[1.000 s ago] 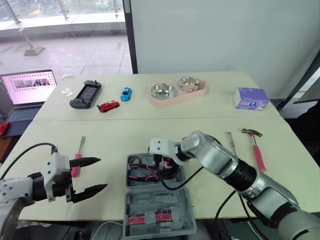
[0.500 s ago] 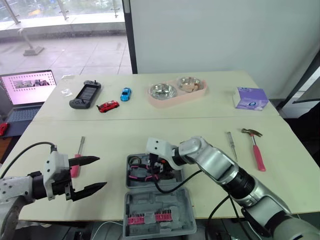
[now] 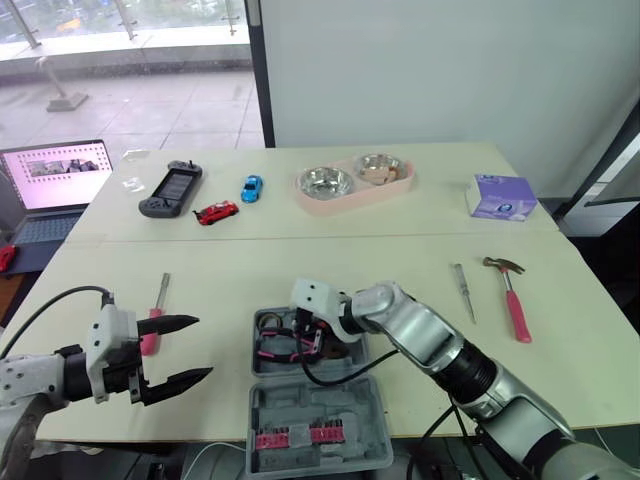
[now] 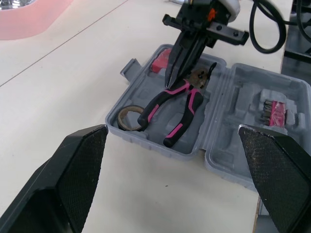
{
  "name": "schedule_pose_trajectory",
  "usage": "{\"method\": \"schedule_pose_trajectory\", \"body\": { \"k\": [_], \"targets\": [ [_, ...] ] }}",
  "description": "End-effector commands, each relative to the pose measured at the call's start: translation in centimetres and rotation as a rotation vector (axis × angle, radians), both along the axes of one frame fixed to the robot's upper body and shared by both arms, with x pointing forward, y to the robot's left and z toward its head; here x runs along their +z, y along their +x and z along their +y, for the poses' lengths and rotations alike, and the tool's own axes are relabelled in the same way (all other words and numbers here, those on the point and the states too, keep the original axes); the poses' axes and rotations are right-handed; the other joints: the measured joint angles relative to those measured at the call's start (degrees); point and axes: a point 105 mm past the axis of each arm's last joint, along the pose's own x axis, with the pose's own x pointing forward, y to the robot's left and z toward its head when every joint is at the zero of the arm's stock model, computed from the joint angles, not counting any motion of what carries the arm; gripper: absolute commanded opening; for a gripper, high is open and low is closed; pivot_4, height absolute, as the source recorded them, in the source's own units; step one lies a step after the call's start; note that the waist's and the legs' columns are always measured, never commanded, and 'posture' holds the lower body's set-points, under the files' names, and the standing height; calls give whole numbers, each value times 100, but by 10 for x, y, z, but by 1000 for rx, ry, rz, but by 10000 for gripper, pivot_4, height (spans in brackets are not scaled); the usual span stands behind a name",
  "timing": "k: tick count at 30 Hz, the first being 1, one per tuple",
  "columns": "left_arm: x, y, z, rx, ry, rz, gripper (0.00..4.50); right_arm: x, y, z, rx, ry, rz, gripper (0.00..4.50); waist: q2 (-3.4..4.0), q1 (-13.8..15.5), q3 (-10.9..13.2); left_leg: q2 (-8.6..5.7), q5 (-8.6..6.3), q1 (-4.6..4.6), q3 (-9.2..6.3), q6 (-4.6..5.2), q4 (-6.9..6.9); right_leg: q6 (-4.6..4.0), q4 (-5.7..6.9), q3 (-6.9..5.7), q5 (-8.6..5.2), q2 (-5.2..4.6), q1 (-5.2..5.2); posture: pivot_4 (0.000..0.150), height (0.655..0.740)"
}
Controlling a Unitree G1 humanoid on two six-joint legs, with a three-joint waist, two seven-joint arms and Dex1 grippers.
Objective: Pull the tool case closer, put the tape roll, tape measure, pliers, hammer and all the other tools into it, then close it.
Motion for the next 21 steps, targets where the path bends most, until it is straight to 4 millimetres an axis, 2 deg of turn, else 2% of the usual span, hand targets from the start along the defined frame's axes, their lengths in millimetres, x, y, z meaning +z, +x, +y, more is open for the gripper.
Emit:
{"method": "schedule_pose_trajectory", "body": {
  "k": [1,5,10,16,21],
  "targets": [
    [7,-1,-2,-10,9,-30,45000,-7,-5,2,17,-19,17,250,0,-4,0,0,0,1,0,0,0,0,0,0,0,0,0,1500,7239],
    [6,-1,-3,-9,8,-30,45000,-15,-2,0,6,-45,29,250,-1,0,-1,0,0,3,0,0,0,0,0,0,0,0,3,1500,7239],
    [7,1,-3,-6,6,-32,45000,-11,3,0,-6,-31,20,250,0,-9,-2,0,0,6,0,0,0,0,2,0,0,1,4,1500,7239],
    [6,1,-3,-3,6,-34,45000,17,9,4,13,39,-24,250,1,0,-1,0,0,3,0,0,0,0,1,0,0,1,2,1500,7239],
    [6,1,-4,-2,6,-34,45000,20,3,5,53,32,-9,250,1,0,-1,0,0,3,-1,0,-2,0,0,0,0,1,2,1500,7239]
  ]
}}
